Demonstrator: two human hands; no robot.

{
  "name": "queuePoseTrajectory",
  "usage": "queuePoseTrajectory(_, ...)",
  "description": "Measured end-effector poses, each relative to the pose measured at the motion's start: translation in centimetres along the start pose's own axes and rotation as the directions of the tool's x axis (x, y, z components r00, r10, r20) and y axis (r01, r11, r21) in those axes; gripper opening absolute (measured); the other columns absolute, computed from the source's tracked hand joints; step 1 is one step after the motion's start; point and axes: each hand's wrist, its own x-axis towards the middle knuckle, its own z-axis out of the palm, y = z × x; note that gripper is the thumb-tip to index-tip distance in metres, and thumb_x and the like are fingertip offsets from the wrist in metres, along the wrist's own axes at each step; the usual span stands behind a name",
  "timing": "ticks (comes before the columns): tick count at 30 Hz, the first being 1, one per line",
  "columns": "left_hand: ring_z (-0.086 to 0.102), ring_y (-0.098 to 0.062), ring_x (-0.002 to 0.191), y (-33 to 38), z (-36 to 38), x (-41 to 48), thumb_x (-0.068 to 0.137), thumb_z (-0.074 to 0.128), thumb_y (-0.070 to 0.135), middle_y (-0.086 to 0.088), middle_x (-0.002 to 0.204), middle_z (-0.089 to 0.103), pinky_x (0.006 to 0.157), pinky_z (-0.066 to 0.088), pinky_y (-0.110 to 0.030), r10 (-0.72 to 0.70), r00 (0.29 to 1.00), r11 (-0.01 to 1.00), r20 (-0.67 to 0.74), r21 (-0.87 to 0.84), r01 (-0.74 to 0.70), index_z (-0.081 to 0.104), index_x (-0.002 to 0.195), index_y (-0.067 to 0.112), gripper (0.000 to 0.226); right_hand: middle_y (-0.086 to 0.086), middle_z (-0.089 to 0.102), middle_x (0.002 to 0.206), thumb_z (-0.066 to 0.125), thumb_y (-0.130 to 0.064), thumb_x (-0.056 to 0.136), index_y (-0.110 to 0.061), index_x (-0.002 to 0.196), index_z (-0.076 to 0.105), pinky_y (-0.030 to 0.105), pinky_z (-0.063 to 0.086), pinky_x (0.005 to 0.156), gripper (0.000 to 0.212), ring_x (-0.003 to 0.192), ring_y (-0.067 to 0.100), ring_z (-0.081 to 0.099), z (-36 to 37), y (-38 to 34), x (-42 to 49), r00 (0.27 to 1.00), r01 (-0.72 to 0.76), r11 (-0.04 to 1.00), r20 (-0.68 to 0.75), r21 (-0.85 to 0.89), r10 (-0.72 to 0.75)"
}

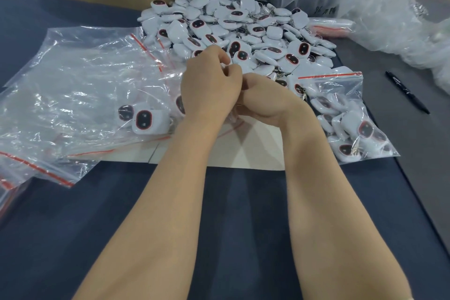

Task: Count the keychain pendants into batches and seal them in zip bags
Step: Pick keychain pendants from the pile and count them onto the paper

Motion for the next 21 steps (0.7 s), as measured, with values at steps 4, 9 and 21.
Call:
queuePoseTrajectory(4,0.054,-0.017,0.072,-0.1,0.2,0.0,0.082,0.055,0.018,0.01,0.064,0.049,0.066,0.043,-0.023,-0.003,1.0,0.999,0.018,-0.04,0.004,0.063,0.091,0.019,0.012,0.015,0.062,0.083,0.04,0.016,0.085,-0.005,0.103,0.064,0.024,0.054,0.063,0.037,0.07,0.02,0.06,0.4,0.1,0.5,0.992,0.036,0.993,-0.126,0.112,-0.022)
queuePoseTrajectory(9,0.049,-0.008,0.06,-0.2,0.1,0.3,0.083,0.054,0.015,0.012,0.059,0.048,0.064,0.044,-0.022,0.023,0.998,0.988,-0.055,-0.149,-0.031,0.064,0.088,0.016,0.012,0.011,0.055,0.071,0.042,0.008,0.091,-0.012,0.093,0.066,0.018,0.049,0.051,0.032,0.055,0.017,0.049,0.5,-0.4,0.3,0.995,0.059,0.969,-0.096,0.242,-0.036)
queuePoseTrajectory(21,0.056,-0.029,0.096,-1.9,2.5,-0.8,0.091,0.044,0.014,-0.01,0.102,0.064,0.07,0.033,-0.03,0.019,0.985,0.98,0.173,0.194,-0.053,0.061,0.102,0.011,0.02,0.006,0.043,0.141,0.056,-0.024,0.094,-0.02,0.139,0.046,0.031,0.035,0.1,0.046,0.127,0.023,0.045,0.1,1.8,2.1,0.843,-0.145,0.791,-0.493,-0.595,-0.216)
